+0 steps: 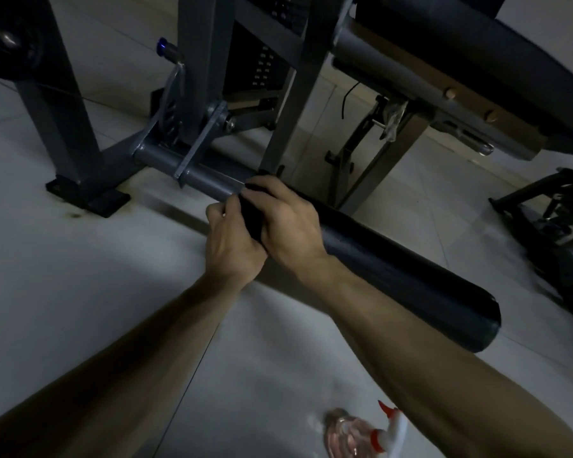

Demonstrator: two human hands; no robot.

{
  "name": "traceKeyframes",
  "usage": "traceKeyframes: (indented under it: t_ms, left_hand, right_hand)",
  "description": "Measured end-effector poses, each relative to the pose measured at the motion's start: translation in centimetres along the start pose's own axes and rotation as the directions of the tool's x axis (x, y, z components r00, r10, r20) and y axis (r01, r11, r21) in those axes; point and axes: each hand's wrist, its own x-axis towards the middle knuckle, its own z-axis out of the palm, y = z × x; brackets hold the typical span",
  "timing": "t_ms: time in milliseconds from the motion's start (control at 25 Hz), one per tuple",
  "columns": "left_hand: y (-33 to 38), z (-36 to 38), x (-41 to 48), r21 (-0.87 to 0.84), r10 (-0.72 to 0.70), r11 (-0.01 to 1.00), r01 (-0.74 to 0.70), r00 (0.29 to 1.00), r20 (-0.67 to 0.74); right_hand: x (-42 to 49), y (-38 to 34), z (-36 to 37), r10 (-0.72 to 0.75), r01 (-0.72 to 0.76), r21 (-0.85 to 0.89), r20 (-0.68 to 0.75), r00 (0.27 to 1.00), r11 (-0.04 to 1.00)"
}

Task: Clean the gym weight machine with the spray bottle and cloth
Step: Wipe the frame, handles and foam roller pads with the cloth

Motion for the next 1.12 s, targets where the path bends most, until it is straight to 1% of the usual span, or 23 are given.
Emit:
traceKeyframes:
  t_ms: [40,120,200,280,360,400,440,480,560,640,680,760,840,920,1000,1080,1120]
  left_hand:
    - [0.0,-0.1,0.0,0.000,-0.010,1.000,0.010,1.000,-0.004]
    - [0.1,0.0,-0.1,-0.043,-0.024,0.999,0.023,0.999,-0.022]
    - [0.0,0.1,-0.2,-0.060,-0.029,0.998,0.026,0.999,-0.041]
    - [0.0,0.2,-0.2,-0.047,-0.025,0.999,0.023,0.999,-0.037]
    - [0.2,0.5,-0.4,0.004,-0.010,1.000,0.010,0.999,-0.034]
    - [0.4,0.8,-0.6,0.058,0.014,0.998,-0.011,0.999,-0.049]
    - [0.7,1.2,-0.9,0.140,0.055,0.989,-0.044,0.996,-0.072]
    - [1.1,1.7,-1.2,0.241,0.112,0.967,-0.088,0.990,-0.090]
    - [2.0,2.6,-2.1,0.388,0.261,0.897,-0.211,0.962,-0.081]
    - [3.2,4.0,-3.2,0.445,0.394,0.824,-0.351,0.919,-0.003]
    - [3.8,4.8,-3.9,0.451,0.439,0.792,-0.411,0.897,0.047]
    - [4.9,6.6,-5.1,0.449,0.516,0.729,-0.517,0.846,0.136]
    - [6.1,8.8,-6.2,0.456,0.565,0.663,-0.594,0.796,0.217]
    - [7.5,11.1,-7.0,0.460,0.586,0.616,-0.639,0.762,0.276]
    - [8.7,13.4,-7.8,0.460,0.580,0.590,-0.663,0.745,0.330]
    - [9.5,15.4,-8.8,0.463,0.568,0.569,-0.680,0.732,0.377]
    - [9.8,16.2,-9.2,0.469,0.570,0.552,-0.689,0.723,0.391]
  right_hand:
    - [-0.2,0.5,-0.2,-0.026,0.026,-0.017,0.009,1.000,1.000]
    - [-3.4,3.1,-1.8,-0.031,0.032,-0.044,0.019,0.999,0.999]
    - [-8.4,6.3,-4.0,0.025,-0.027,-0.085,-0.028,0.999,0.996]
    - [-12.9,9.0,-6.2,0.154,-0.162,-0.106,-0.079,0.985,0.981]
    - [-15.1,9.8,-7.3,0.315,-0.329,-0.101,-0.133,0.940,0.939]
    - [-14.9,9.3,-7.1,0.361,-0.377,-0.091,-0.153,0.920,0.922]
    - [-13.7,8.2,-6.5,0.366,-0.381,-0.074,-0.160,0.917,0.922]
    - [-12.0,7.0,-5.5,0.333,-0.343,-0.049,-0.149,0.931,0.938]
    - [-8.0,4.5,-3.4,0.221,-0.221,0.010,-0.059,0.973,0.975]
    - [-6.7,4.4,-2.8,0.118,-0.118,-0.009,-0.001,0.993,0.993]
    - [-7.5,5.3,-3.2,0.094,-0.094,-0.036,0.010,0.996,0.995]
    - [-11.4,8.1,-4.8,0.106,-0.106,-0.073,0.004,0.994,0.992]
    - [-16.6,11.2,-6.9,0.183,-0.189,-0.109,-0.065,0.981,0.976]
    - [-21.9,14.1,-9.3,0.300,-0.314,-0.144,-0.113,0.947,0.938]
    - [-26.9,16.9,-11.8,0.431,-0.452,-0.164,-0.147,0.890,0.877]
    - [-31.0,18.7,-13.6,0.562,-0.593,-0.144,-0.208,0.801,0.792]
    - [-31.9,19.0,-13.8,0.618,-0.655,-0.106,-0.251,0.745,0.748]
